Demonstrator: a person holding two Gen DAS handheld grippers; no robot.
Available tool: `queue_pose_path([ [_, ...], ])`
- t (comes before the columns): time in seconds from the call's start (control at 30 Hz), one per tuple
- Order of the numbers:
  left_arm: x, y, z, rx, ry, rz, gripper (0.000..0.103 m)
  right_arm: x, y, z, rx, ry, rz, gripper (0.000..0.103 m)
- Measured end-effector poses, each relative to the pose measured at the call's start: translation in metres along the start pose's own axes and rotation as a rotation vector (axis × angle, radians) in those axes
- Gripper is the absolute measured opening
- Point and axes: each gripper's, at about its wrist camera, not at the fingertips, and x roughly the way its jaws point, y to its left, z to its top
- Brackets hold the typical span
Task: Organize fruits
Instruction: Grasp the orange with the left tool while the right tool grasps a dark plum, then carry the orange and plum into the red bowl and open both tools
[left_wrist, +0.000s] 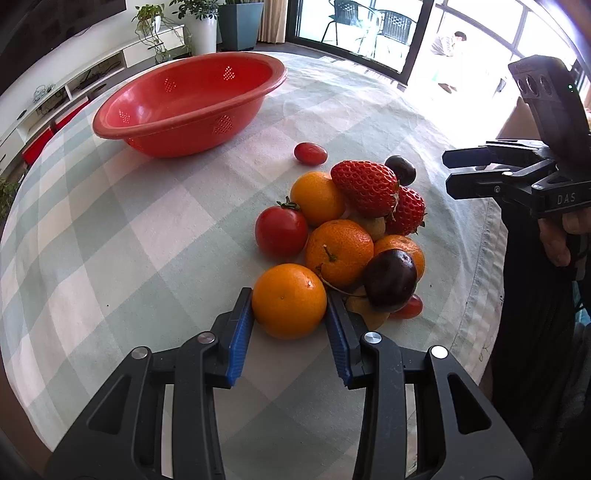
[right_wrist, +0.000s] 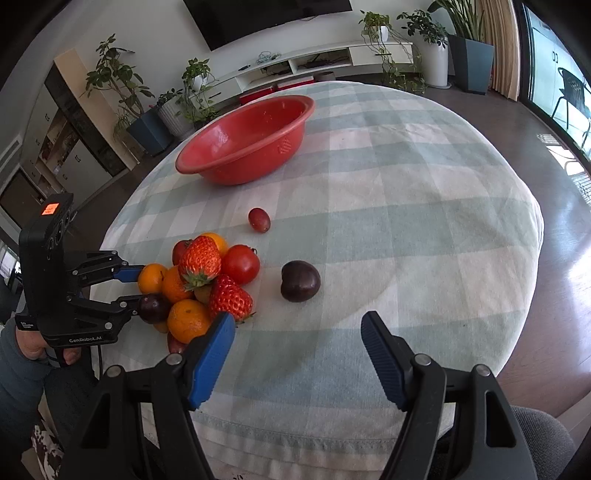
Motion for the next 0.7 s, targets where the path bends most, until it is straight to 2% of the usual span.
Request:
queue_pose_path([
  [0.13,-0.008,0.005,-0.007,-0.072,-0.017,0.025,0.036,0.011,0.001,0.008,-0.072,0.054,-0.043,0.072],
  [0.2,-0.016,0.011,-0.013,-0.125,-0.038,0.033,0.036,0.017,0.003,0.010,-0.109,0.073,-0.055,0.065],
  [0.4,-0.033,0.023,-0.031,-0.314,-0.105,0.053,0.036,0.033,0.004,0.019,-0.152,0.103,-0.062,0.057],
  [0.53,-0.041,0.024,-0.038,-0.348,-0.143,0.071,0.036,0.042,0.008,0.025,-0.184,0.106,-0.074,0.053],
  [0.7,-0.039,0.025,-0.040,-0.350,-0.137,0.091,0.035,0.048,0.015,0.028,-0.232,0.107,-0.077,0.042],
])
